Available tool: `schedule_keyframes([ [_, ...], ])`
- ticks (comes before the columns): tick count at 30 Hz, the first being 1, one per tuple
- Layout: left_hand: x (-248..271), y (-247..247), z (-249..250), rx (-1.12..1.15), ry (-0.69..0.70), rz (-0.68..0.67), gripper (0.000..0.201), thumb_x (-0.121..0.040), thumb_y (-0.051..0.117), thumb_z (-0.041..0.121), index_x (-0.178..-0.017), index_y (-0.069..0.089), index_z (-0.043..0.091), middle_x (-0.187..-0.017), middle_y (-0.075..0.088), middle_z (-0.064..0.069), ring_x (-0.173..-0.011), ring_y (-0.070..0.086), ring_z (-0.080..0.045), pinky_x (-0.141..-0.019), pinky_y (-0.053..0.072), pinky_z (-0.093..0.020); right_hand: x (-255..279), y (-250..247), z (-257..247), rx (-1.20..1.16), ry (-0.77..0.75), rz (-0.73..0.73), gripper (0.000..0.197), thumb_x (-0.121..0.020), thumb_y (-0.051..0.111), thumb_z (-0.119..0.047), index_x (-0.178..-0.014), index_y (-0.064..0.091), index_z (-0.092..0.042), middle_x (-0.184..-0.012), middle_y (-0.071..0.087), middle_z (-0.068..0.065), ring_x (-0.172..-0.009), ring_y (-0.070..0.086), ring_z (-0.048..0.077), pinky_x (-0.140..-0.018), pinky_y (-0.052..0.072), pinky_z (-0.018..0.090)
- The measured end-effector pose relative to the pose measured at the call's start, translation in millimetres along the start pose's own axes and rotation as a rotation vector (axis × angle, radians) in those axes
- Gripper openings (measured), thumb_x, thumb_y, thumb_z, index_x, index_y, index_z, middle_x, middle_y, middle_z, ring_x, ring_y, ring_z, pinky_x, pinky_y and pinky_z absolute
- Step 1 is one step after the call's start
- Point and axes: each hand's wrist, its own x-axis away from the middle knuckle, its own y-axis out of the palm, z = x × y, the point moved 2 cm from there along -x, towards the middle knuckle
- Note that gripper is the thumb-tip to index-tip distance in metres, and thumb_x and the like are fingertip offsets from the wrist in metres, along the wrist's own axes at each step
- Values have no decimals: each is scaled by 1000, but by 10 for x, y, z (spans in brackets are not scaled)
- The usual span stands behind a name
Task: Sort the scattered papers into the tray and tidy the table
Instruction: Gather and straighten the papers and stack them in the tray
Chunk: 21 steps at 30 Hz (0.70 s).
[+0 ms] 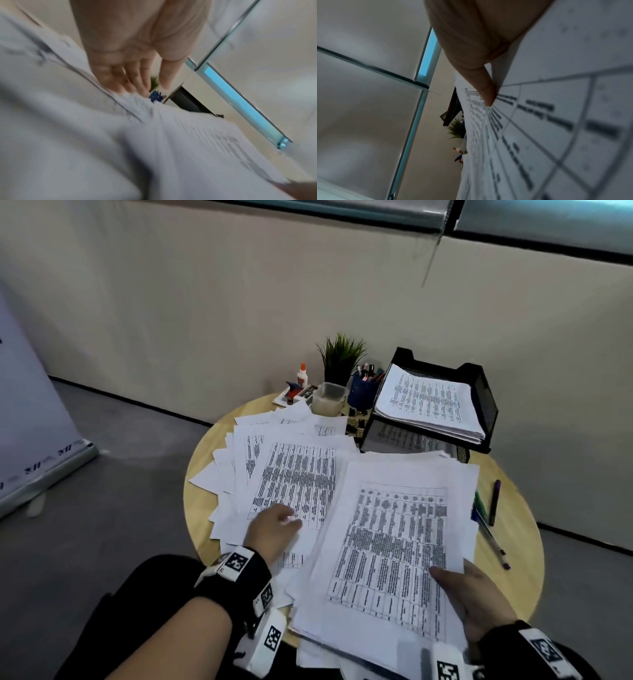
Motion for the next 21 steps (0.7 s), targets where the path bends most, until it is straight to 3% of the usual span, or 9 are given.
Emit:
schedule_keyframes([
  [2, -93, -209, -55, -268, -62, 219, 43, -79, 67, 35, -118, 60, 18, -119, 62, -7, -110, 57, -26, -94, 46, -33, -24, -43, 14, -20, -8, 17, 32, -86, 53, 14, -118, 53, 7, -103, 65, 19, -96, 61, 33, -102, 40, 44],
  [3, -122, -264, -93, -350, -127, 249, 52, -77, 66, 39, -123, 56, 17, -125, 58, -8, -117, 52, -29, -99, 43, -37, -26, -57, 24, -20, -5, 29, 33, -86, 53, 14, -119, 53, 7, -106, 65, 21, -98, 61, 35, -104, 39, 48],
  [5, -118, -319, -127, -434, -238, 208, 63, -75, 64, 41, -128, 47, 12, -131, 49, -12, -124, 44, -32, -102, 38, -41, -35, -63, 49, -16, 17, 42, 35, -86, 54, 12, -120, 54, 5, -111, 65, 23, -104, 60, 40, -104, 38, 56],
  [8, -111, -309, -160, -549, -306, 170, 57, -72, 65, 35, -120, 47, 10, -128, 46, -11, -122, 42, -31, -98, 37, -40, -46, -77, 53, 10, 28, 37, 36, -88, 53, 9, -123, 52, 3, -114, 64, 22, -106, 59, 43, -104, 36, 60],
  [12, -204, -331, -205, -397, -346, 104, 53, -70, 71, 25, -112, 47, 5, -117, 56, -14, -111, 53, -33, -90, 48, -38, -55, -108, 40, 81, 37, 40, 26, -87, 54, 8, -113, 56, 3, -103, 66, 25, -97, 61, 45, -99, 40, 63],
  [14, -208, -324, -195, -290, -295, 98, 38, -75, 64, 18, -108, 50, 5, -110, 61, -15, -102, 58, -33, -86, 52, -39, -40, -100, 21, 103, 41, 35, 25, -87, 53, 11, -112, 55, 5, -99, 66, 24, -94, 61, 43, -98, 41, 59],
  [18, -181, -265, -146, -254, -205, 151, 31, -89, 49, 10, -118, 55, 3, -124, 59, -17, -112, 55, -32, -88, 43, -29, -35, -115, 35, 134, 60, 13, 20, -87, 51, 14, -105, 52, 7, -89, 61, 19, -80, 57, 36, -80, 44, 45],
  [21, -144, -286, -33, -144, -172, 191, 25, -89, 45, 3, -111, 57, -1, -118, 60, -20, -107, 56, -32, -73, 34, -24, -56, -162, 68, 240, 68, 0, 13, -86, 57, 9, -97, 57, 1, -82, 62, 17, -75, 58, 33, -84, 46, 47],
])
